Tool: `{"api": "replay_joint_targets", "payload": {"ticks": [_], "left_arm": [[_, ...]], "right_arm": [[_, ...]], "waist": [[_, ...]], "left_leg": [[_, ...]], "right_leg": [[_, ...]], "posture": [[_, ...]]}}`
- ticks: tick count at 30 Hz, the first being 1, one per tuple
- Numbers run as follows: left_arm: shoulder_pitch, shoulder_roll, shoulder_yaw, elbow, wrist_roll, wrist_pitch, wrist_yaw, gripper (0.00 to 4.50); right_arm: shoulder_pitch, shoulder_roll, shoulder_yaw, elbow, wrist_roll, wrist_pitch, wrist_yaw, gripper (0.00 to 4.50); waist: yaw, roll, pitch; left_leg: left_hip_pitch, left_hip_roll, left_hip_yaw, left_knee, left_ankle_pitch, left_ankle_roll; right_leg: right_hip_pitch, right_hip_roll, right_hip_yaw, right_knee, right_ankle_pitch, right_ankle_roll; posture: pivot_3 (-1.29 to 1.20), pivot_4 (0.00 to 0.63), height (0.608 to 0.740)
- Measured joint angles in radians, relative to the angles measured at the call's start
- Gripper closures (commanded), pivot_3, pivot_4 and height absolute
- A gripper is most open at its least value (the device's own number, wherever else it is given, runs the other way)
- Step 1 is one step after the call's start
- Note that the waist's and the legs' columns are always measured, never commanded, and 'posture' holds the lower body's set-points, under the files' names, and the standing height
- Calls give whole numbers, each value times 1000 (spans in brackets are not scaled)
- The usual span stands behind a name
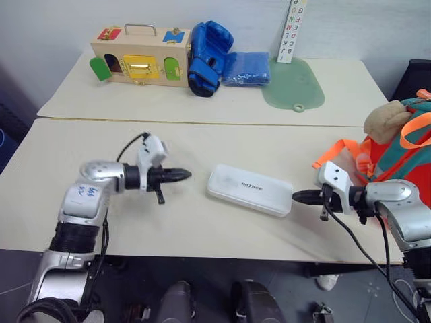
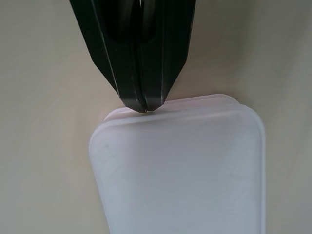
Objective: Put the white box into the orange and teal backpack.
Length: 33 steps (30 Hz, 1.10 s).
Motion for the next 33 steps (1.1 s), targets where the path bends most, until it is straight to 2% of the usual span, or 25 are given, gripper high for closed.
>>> {"api": "replay_joint_targets", "payload": {"ticks": [4,8,20,27,33], "left_arm": [[-35,-79,-76,102,28,-31,21,4486],[-65,-104,-137,165,78,-73,32,4486],[30,-56,-122,40,43,14,21,4486],[0,3,0,54,-88,331,41,2426],[-118,-9,75,167,-209,633,74,598]], "right_arm": [[-34,28,19,39,-17,-23,-1,4500],[-50,41,21,69,-30,-47,1,4500],[-121,80,32,164,-74,-134,18,4500],[-121,79,39,179,-96,-197,60,4500],[-119,78,45,187,-117,-238,71,4500]], "waist": [[0,0,0],[-3,0,0],[-9,0,0],[-12,0,0],[-15,0,0]], "left_leg": [[-1,0,0,1,0,0],[-1,0,0,1,0,0],[-2,1,0,1,1,-1],[-2,1,0,0,1,-1],[-2,0,0,1,1,-2]], "right_leg": [[-1,0,-1,0,0,0],[-1,1,0,0,0,0],[-2,1,0,1,0,0],[-2,1,0,1,0,0],[-2,1,-1,1,0,0]], "posture": [[0,150,740],[0,150,740],[0,150,740],[0,150,740],[0,150,740]]}}
